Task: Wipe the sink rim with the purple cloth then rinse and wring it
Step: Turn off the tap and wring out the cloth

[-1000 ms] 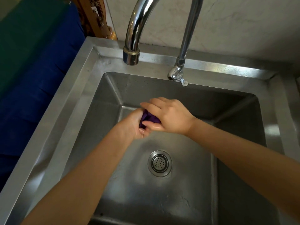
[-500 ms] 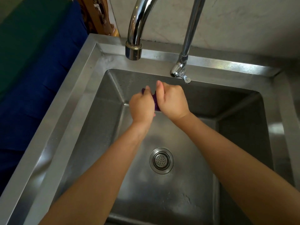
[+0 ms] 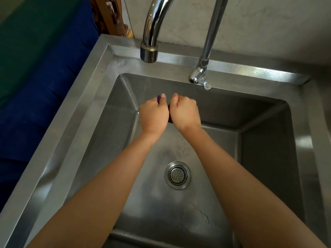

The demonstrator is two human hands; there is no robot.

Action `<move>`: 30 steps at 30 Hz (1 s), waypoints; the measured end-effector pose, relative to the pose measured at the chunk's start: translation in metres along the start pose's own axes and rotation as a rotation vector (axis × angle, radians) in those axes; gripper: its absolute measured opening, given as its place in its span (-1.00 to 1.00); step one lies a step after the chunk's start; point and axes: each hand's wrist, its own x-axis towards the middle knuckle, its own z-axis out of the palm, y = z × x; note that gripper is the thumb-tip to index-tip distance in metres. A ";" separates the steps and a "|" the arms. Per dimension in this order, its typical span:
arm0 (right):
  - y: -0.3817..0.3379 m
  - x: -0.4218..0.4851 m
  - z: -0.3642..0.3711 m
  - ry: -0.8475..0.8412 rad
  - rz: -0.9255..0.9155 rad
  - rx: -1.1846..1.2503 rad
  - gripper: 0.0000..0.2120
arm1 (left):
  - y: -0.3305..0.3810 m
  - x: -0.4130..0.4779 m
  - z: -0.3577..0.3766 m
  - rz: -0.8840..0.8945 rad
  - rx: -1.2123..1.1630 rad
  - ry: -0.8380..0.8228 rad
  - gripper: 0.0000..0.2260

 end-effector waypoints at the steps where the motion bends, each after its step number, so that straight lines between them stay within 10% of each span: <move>1: -0.001 0.002 -0.002 -0.012 0.028 0.016 -0.58 | 0.000 0.000 -0.001 -0.002 -0.037 -0.010 -0.55; 11: -0.012 -0.002 -0.023 -0.331 0.052 0.130 -0.62 | -0.012 0.015 -0.007 -0.340 -0.181 -0.129 -0.72; 16: 0.010 -0.022 -0.044 -0.306 -0.785 -0.320 -0.47 | -0.017 0.021 -0.016 -0.666 -0.370 -0.466 -0.81; 22: 0.009 0.001 -0.044 -0.273 -1.099 -0.445 -0.44 | -0.006 0.010 -0.031 -0.720 -0.516 -1.011 -0.55; 26: 0.006 -0.006 -0.032 -0.180 -1.065 -0.339 -0.50 | -0.003 0.003 -0.034 -0.755 -0.571 -0.950 -0.54; 30: 0.017 -0.011 -0.025 0.023 -0.993 -0.360 -0.38 | 0.008 -0.009 -0.026 -0.717 -0.477 -0.539 -0.71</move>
